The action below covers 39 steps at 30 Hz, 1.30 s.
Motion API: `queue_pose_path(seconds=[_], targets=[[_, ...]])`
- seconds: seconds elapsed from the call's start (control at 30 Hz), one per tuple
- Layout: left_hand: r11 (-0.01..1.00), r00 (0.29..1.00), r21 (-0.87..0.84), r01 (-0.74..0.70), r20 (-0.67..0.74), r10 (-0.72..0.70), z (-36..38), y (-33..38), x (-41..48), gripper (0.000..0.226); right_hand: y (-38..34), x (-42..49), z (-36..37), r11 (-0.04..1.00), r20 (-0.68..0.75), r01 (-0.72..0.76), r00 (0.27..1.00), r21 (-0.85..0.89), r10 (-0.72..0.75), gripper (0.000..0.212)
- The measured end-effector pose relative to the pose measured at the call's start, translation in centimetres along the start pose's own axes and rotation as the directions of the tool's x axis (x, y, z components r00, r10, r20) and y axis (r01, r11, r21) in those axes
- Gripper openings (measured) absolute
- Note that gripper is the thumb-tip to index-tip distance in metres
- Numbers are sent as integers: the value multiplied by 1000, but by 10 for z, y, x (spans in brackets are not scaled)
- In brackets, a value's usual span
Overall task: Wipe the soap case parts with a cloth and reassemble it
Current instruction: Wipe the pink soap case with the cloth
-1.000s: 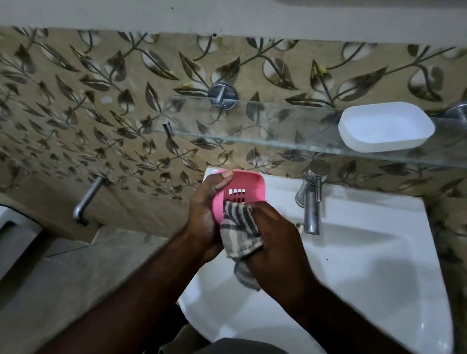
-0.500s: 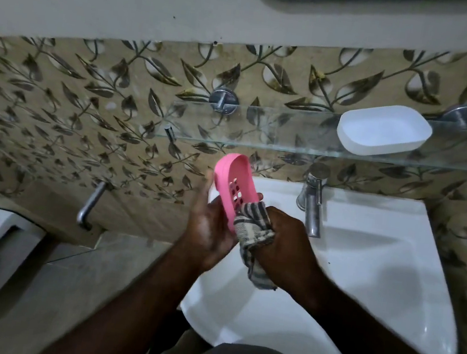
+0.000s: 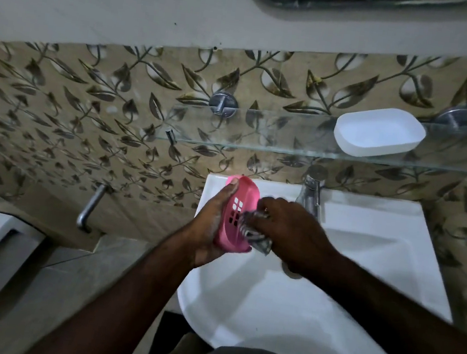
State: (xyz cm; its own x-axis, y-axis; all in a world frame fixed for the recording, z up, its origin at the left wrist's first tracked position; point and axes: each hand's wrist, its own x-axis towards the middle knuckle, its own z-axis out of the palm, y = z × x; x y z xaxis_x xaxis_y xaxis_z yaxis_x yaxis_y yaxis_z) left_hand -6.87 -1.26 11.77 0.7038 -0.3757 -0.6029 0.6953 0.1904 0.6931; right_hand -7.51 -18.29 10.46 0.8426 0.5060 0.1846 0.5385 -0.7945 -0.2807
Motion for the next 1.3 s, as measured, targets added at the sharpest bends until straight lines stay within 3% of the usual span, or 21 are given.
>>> queue_pose_path(seconds=[0.07,0.17,0.3,0.4,0.5,0.57,0.63,0.67,0.77,0.83,0.97,1.03,1.13,1.3], targets=[[990,998,131,56,-19,-54,-1,-1,-3,75,11,12,-5,998,-55,16,998,-67,-20,32],[990,998,129,59,17,-61,-2,-3,-6,83,18,18,-7,993,-96,89,991,-80,-97,42],[997,997,61,-38,66,34,-6,-4,-5,79,3,16,-2,996,-144,-51,988,70,60,40],[990,991,60,-126,53,122,-9,-8,-1,74,-8,12,4,934,-31,-232,968,270,249,19],[987,988,33,-154,1,154,-8,-15,2,69,-19,6,2,891,100,-299,954,343,282,10],[978,977,-18,-206,-56,205,-7,-13,5,64,-28,3,-1,819,201,-345,938,459,283,18],[963,959,1,-269,-94,268,-7,-7,7,59,-36,-1,-2,653,277,-395,919,646,281,21],[958,953,6,-288,-99,287,-7,-3,7,59,-39,-1,-4,506,319,-428,902,749,290,16],[960,960,-28,-278,-43,277,-8,1,10,73,-45,1,-10,-65,403,-404,857,912,321,7],[965,966,-51,-259,7,260,-9,-2,13,81,-46,4,-11,-214,375,-311,825,926,423,12],[965,969,-99,-242,20,245,-12,-10,16,74,-41,-1,-8,-270,344,-227,760,936,552,13],[960,970,-148,-238,18,243,-14,-11,15,69,-37,-5,-4,-240,332,-233,746,942,578,9],[957,970,-169,-236,23,243,-16,-9,14,64,-33,-7,3,-131,304,-285,735,949,606,13],[979,978,-38,-202,34,204,-6,-17,11,54,-35,7,6,83,191,-321,733,944,653,15]])
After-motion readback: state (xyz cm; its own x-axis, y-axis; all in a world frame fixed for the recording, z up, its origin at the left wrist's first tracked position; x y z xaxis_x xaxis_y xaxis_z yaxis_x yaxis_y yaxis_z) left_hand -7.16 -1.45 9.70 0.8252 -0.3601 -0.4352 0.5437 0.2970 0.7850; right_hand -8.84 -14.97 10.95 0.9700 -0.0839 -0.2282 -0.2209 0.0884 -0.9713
